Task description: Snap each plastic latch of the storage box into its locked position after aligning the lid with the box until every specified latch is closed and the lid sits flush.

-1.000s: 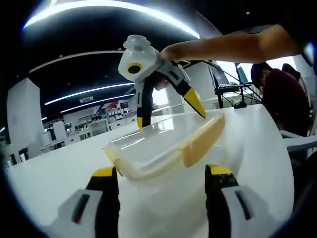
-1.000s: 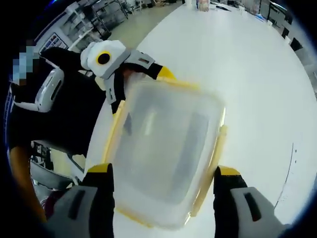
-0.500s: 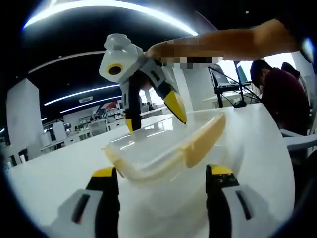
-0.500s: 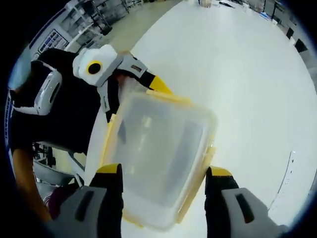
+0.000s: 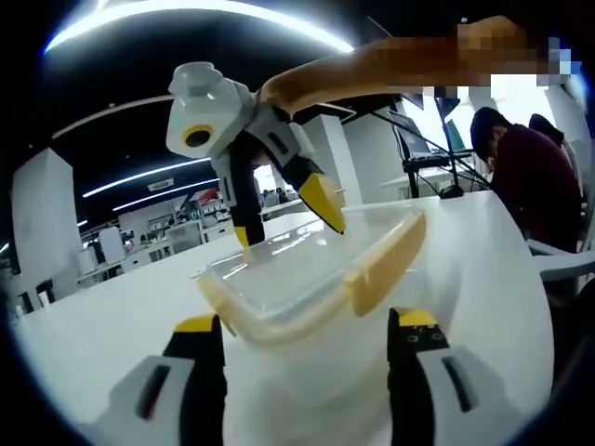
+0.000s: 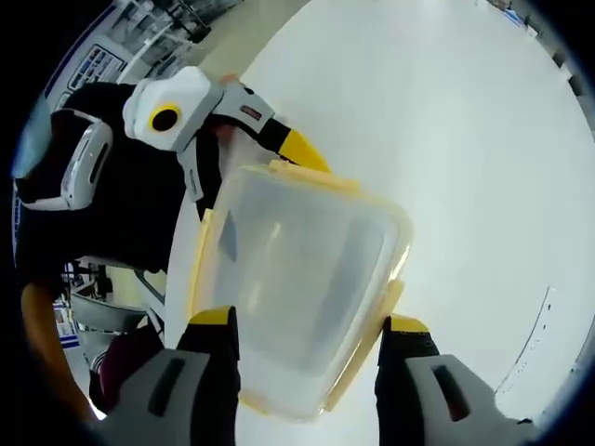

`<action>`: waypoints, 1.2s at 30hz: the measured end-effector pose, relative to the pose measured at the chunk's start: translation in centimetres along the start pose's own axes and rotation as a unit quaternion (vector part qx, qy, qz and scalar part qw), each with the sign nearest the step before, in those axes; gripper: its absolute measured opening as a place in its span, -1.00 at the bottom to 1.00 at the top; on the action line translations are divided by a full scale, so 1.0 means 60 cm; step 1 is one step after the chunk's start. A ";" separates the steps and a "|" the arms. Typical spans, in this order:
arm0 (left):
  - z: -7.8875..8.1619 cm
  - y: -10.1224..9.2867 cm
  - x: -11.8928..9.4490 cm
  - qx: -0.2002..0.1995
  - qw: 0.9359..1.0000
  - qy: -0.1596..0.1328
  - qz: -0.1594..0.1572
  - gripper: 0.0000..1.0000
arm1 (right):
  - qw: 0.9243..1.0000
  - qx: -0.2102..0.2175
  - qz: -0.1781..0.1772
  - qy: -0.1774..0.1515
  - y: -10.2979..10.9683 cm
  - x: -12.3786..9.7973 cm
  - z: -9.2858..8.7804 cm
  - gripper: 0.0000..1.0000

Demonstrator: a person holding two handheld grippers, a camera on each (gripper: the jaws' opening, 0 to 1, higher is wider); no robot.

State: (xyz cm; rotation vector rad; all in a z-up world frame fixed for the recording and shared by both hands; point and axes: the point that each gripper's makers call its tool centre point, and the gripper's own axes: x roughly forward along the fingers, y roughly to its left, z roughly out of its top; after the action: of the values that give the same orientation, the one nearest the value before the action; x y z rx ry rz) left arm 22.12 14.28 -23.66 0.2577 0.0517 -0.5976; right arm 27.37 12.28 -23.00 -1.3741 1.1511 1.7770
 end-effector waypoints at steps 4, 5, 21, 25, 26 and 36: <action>-0.002 0.007 0.001 0.001 1.000 -0.001 0.000 0.37 | 1.000 0.005 0.008 -0.008 -0.005 -0.002 -0.001 0.05; -0.002 0.008 0.001 0.001 1.000 -0.002 0.000 0.38 | 1.000 0.005 0.008 -0.009 -0.002 -0.001 0.000 0.05; 0.000 0.009 0.002 0.006 1.000 -0.006 0.000 0.37 | 0.999 0.005 0.035 -0.036 -0.003 -0.005 -0.002 -0.07; 0.000 0.011 0.004 0.005 1.000 -0.007 0.000 0.38 | 0.999 0.003 0.040 -0.036 -0.002 -0.004 -0.001 -0.07; 0.001 0.012 0.004 0.005 1.000 -0.008 -0.002 0.38 | 0.999 0.002 0.040 -0.032 0.001 -0.004 -0.001 -0.06; 0.001 0.010 0.002 0.001 1.000 -0.010 -0.002 0.42 | 0.997 0.024 0.043 -0.052 -0.002 -0.005 -0.005 0.07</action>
State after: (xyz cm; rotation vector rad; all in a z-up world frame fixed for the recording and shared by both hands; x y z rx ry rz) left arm 22.53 14.70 -23.51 0.2533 0.0315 -0.6046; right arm 27.69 12.10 -22.78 -1.2070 1.2049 1.8465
